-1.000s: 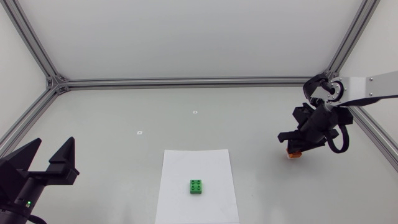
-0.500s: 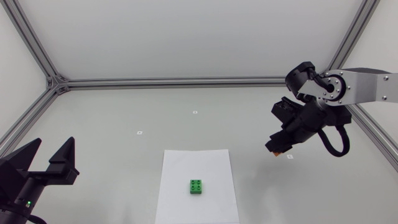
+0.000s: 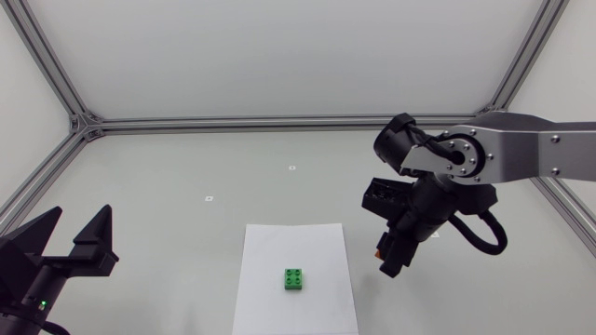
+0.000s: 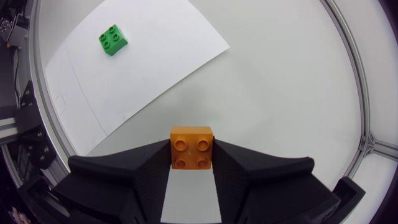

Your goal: Pick up the orange 2x2 brick with the right arm and stack it on top of the green 2x2 brick in the center

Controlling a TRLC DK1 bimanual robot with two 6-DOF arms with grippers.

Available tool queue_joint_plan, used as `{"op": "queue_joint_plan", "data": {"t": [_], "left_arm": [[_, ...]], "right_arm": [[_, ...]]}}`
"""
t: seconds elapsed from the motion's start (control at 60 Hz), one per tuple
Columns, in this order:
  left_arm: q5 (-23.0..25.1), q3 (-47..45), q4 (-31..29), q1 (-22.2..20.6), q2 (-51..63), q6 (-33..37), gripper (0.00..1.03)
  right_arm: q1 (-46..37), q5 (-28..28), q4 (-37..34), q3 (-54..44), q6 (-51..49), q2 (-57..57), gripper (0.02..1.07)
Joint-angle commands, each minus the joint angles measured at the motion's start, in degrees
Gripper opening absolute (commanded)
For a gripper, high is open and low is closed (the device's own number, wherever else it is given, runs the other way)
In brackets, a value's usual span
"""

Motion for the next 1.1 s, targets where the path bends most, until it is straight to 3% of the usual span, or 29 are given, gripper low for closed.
{"op": "queue_joint_plan", "data": {"t": [0.0, 0.433, 1.083], "left_arm": [[0.23, -2.35, -0.78, 0.09, -0.45, 0.73, 0.99], [0.23, -2.35, -0.87, 0.09, -0.45, 0.73, 0.99], [0.23, -2.35, -0.87, 0.09, -0.45, 0.73, 0.99]], "right_arm": [[2.71, -0.13, -1.13, 1.64, -2.61, 1.01, 0.34], [18.00, -0.30, -1.83, 6.91, -5.51, 5.84, 0.33], [23.98, -1.71, -1.22, 18.86, -11.31, 19.47, 0.33]]}}
